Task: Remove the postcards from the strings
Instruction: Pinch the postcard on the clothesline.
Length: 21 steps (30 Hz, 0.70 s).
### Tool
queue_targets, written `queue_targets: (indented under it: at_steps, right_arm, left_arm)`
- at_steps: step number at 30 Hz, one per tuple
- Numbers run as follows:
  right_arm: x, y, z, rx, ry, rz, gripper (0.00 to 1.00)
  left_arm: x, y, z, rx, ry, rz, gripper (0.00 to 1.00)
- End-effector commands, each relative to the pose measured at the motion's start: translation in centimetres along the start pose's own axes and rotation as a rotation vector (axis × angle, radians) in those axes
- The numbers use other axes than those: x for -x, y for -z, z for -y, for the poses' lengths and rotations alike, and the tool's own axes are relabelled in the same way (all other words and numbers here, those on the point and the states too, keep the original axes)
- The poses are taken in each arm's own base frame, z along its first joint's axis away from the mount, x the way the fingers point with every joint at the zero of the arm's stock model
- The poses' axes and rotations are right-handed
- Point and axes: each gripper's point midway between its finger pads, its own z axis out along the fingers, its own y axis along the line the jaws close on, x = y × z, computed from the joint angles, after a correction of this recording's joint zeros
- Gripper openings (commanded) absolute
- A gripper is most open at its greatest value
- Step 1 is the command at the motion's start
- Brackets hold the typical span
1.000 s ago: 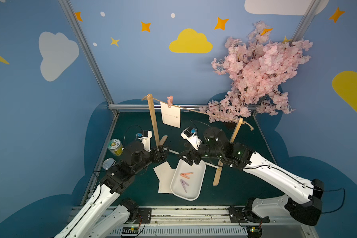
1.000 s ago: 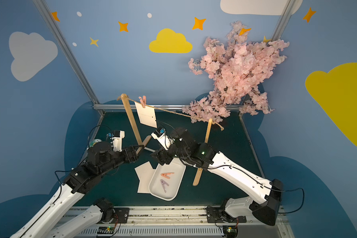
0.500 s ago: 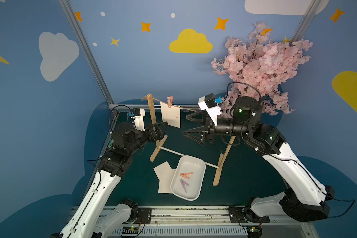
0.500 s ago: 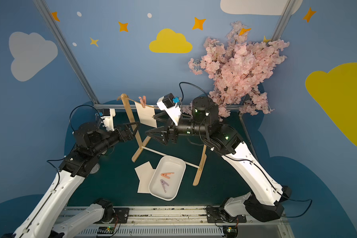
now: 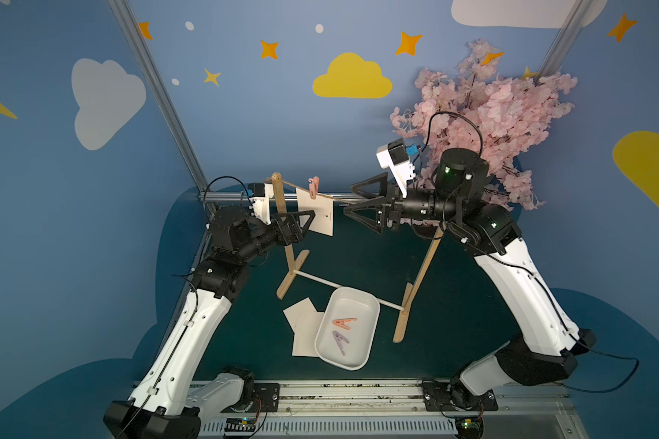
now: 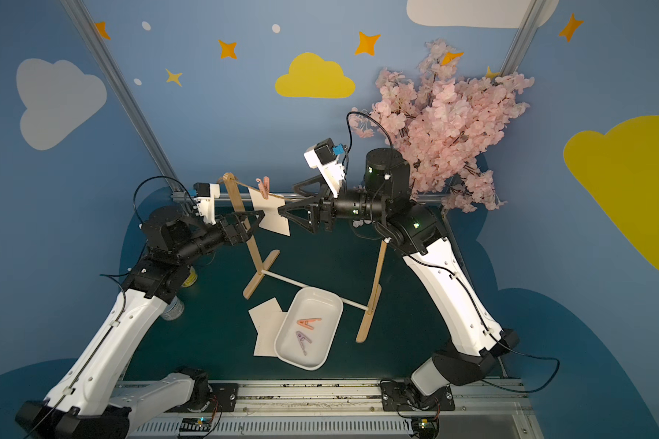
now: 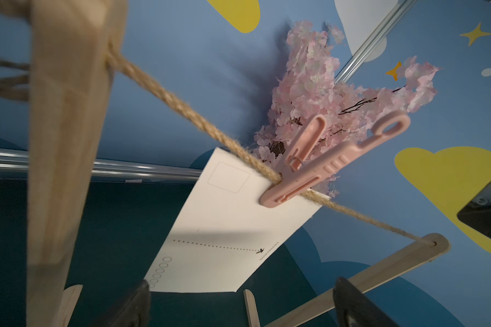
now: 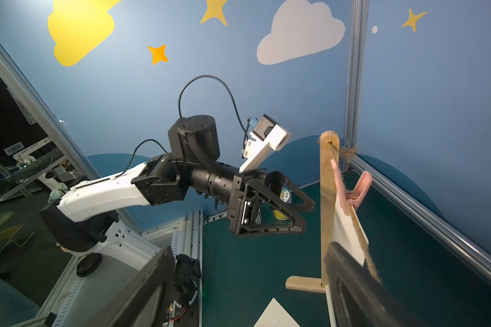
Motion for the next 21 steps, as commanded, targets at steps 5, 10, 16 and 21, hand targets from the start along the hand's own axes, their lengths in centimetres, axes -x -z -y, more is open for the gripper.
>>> queue_targets:
  at_steps: [5, 10, 16, 21]
  right_arm:
    - [2.4, -0.2, 0.2, 0.076, 0.005, 0.041, 0.84]
    - [3.1, -0.9, 1.6, 0.089, -0.004, 0.047, 0.84]
    - [4.0, -1.2, 3.8, 0.096, -0.025, 0.069, 0.84]
    - [4.4, -1.4, 5.2, 0.13, -0.054, 0.082, 0.84]
  left_arm:
    - [1.8, -0.6, 0.4, -0.049, -0.095, 0.043, 0.99]
    - [2.0, -1.7, -0.4, -0.074, -0.096, 0.04, 0.99]
    - [2.4, -2.9, -0.3, -0.148, -0.114, 0.041, 0.99]
    - [2.3, -3.7, 0.2, -0.223, -0.122, 0.037, 0.99]
